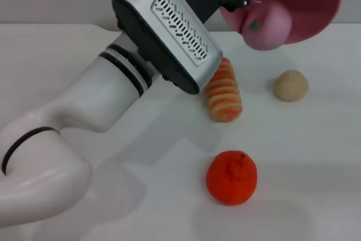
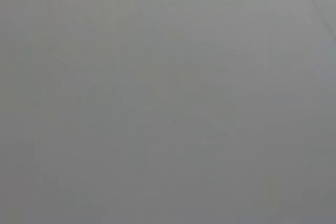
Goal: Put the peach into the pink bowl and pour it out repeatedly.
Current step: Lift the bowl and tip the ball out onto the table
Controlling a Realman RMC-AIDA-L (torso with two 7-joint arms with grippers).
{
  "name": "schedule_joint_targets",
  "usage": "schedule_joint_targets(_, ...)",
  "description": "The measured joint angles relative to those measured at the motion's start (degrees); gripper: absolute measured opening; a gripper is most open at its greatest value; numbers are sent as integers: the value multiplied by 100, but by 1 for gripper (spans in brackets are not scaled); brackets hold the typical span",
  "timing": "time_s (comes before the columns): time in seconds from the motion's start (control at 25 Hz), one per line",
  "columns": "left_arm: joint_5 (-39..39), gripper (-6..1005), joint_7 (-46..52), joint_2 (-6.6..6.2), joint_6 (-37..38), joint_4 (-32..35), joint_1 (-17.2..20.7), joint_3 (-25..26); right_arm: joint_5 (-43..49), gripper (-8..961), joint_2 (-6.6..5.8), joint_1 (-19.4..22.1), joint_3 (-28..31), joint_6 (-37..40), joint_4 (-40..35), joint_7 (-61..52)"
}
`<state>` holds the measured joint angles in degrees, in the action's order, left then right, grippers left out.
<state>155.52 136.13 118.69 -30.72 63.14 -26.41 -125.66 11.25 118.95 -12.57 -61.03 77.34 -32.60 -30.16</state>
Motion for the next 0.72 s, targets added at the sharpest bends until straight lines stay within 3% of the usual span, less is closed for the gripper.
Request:
schedule_joint_targets(0.24,-32,33,10,5,-336,-63,64,-101,22,473,-3,-83,-6,4,5,1)
schedule_joint_targets(0.72,-170,33,11,5,-165,-117,4,-1,45,472,-3,-124,-149,9,8,1)
